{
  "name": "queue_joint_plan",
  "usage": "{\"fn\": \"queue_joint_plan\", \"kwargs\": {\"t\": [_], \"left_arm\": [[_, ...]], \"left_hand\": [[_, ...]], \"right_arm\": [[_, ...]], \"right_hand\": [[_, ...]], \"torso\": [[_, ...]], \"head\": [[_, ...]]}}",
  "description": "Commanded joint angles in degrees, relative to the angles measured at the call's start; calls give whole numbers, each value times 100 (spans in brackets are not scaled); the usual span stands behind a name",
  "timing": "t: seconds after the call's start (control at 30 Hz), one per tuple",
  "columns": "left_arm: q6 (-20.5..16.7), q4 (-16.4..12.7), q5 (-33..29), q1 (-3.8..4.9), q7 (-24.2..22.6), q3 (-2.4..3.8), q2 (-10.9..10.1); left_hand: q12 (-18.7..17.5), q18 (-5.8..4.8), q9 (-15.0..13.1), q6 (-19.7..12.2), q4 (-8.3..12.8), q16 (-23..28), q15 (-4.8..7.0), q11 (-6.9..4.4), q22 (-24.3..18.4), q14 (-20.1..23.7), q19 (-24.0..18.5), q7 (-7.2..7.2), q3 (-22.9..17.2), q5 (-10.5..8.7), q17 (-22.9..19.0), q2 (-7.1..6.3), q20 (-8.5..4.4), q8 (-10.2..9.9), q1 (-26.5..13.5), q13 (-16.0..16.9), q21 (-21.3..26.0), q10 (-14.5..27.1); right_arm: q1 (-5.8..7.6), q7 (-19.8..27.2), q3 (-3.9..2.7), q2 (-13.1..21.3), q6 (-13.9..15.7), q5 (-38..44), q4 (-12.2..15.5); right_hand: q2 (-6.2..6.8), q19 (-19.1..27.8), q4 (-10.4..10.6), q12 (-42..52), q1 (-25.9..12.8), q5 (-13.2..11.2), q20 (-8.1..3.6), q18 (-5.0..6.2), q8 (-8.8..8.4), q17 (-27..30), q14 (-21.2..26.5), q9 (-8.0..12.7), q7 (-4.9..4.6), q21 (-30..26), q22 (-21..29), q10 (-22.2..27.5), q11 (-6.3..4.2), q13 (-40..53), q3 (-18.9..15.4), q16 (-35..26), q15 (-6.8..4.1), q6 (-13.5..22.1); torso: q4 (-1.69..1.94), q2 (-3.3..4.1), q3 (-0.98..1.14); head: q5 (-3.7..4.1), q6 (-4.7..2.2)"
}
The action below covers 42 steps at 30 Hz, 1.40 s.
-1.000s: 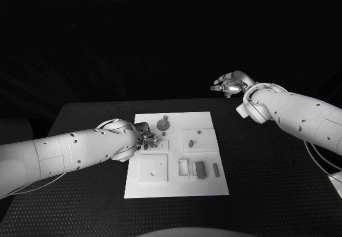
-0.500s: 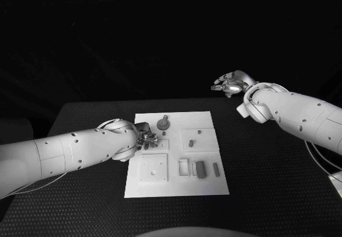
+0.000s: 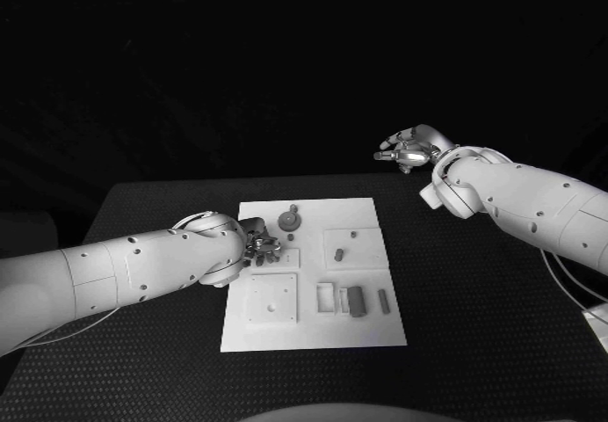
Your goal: Assemble the parts on the task board
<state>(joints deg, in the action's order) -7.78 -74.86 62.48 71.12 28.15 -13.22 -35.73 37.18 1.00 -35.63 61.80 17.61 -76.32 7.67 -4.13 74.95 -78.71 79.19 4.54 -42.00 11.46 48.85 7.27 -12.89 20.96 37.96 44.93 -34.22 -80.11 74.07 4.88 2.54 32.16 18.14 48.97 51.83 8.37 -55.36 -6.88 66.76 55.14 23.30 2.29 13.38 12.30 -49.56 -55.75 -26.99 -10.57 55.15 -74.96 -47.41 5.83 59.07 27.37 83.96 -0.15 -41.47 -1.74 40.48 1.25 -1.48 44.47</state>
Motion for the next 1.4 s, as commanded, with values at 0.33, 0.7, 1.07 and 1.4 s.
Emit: {"fn": "queue_joint_plan", "kwargs": {"t": [0.33,0.7,1.07,1.4], "left_arm": [[301,-64,222,-57,34,-29,34],[367,-74,627,-90,40,-31,73],[461,-106,948,-143,95,-31,108],[509,-131,1013,-155,94,-32,116]], "left_hand": [[34,137,24,340,-107,-30,257,-1,96,313,66,-243,-154,-50,-16,99,-146,-32,82,9,27,44],[35,128,22,345,-107,-31,252,2,98,315,65,-241,-146,-60,-30,64,-138,-30,88,11,26,47],[36,126,20,346,-109,-32,251,2,99,315,67,-241,-146,-61,-37,61,-135,-30,98,12,26,48],[42,116,12,360,-113,-50,250,1,99,313,74,-243,-122,13,-62,103,-124,-23,71,14,26,40]], "right_arm": [[-3,32,-3,0,-80,42,10],[-3,33,-3,7,-86,36,26],[-4,31,-3,10,-89,36,36],[-4,32,-3,11,-91,35,41]], "right_hand": [[-37,36,-22,25,-23,14,9,162,26,10,47,11,-170,-26,-85,55,6,-12,-14,40,-8,-11],[-36,36,-20,27,-28,14,9,162,26,12,48,14,-170,-27,-85,56,6,-14,-14,41,-8,-9],[-35,37,-20,29,-31,15,9,162,26,14,50,17,-171,-29,-85,58,7,-17,-13,42,-7,-5],[-35,37,-21,31,-32,15,9,162,27,16,51,20,-172,-29,-85,60,7,-20,-12,44,-7,-3]], "torso": [[1,2,1],[-2,1,2],[0,1,2],[-2,2,2]], "head": [[11,24],[10,37],[23,52],[30,55]]}}
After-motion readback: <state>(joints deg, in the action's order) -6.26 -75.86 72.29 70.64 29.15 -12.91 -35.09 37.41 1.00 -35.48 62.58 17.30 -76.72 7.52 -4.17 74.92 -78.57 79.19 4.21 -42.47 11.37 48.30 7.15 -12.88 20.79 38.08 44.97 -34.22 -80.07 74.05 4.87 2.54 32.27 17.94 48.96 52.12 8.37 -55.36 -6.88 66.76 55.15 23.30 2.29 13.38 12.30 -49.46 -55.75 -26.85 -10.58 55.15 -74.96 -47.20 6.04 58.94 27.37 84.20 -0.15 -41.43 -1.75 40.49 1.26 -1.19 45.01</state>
